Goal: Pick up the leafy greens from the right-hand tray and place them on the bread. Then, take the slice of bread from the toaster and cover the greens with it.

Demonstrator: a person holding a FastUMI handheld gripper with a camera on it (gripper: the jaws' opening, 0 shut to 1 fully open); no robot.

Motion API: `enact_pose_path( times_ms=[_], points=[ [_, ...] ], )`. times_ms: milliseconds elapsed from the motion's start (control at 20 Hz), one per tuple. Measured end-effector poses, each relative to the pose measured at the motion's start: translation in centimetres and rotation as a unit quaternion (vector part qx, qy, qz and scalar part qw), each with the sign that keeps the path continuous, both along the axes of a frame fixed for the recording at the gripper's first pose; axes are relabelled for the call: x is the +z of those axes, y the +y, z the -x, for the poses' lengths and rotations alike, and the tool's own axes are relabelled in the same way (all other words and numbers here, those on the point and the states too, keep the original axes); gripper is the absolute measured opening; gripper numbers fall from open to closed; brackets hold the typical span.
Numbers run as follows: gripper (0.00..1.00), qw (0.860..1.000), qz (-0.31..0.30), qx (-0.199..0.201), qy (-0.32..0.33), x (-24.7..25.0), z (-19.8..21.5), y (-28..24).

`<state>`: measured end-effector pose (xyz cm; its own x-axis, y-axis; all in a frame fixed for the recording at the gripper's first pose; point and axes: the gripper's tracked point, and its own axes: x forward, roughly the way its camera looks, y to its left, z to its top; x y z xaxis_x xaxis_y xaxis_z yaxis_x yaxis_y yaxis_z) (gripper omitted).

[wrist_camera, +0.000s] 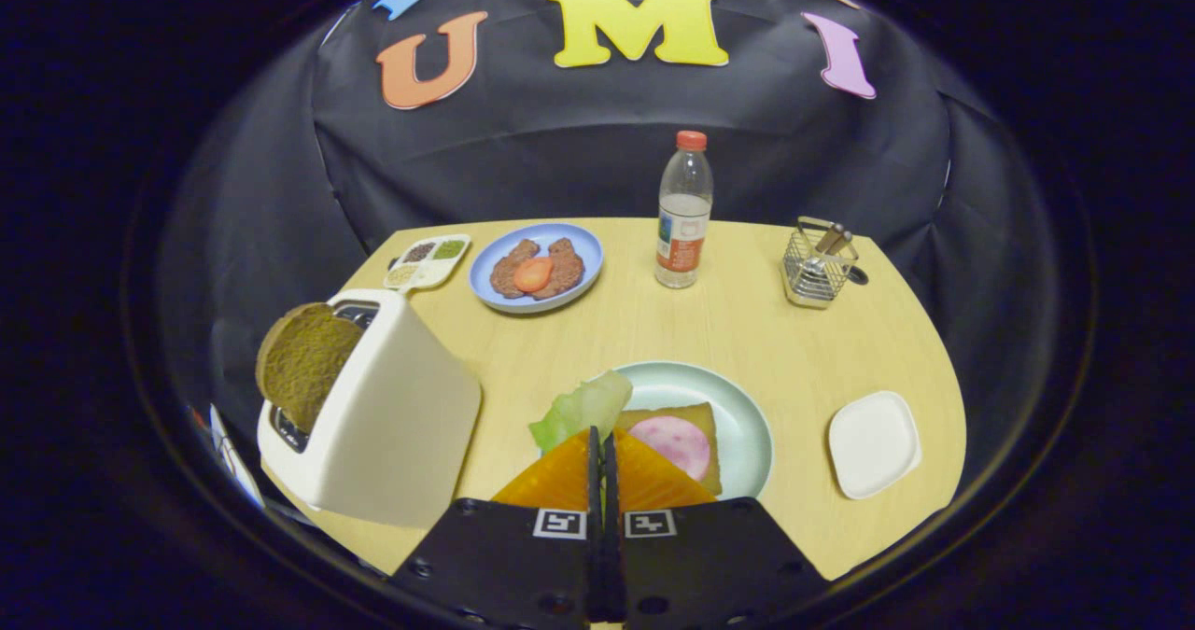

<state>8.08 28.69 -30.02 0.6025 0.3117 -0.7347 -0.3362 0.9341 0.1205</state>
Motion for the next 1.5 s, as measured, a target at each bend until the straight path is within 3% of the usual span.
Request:
enact_pose_path(
  times_ms=[550,1000,1100,1150,1500],
  points=[
    [0.0,0.998,0.033,-0.033,0.041,-6.1,-4.5,-3.6],
    [0.09,0.998,0.045,-0.047,0.02,-5.9,-5.0,-5.2],
    [0.14,0.998,0.03,-0.048,0.006,-4.3,-4.4,-5.3],
    [0.25,0.999,0.019,-0.045,0.003,-3.5,-4.1,-5.2],
    [0.73,0.999,0.003,-0.036,-0.018,2.5,-1.0,-5.5]
  ],
)
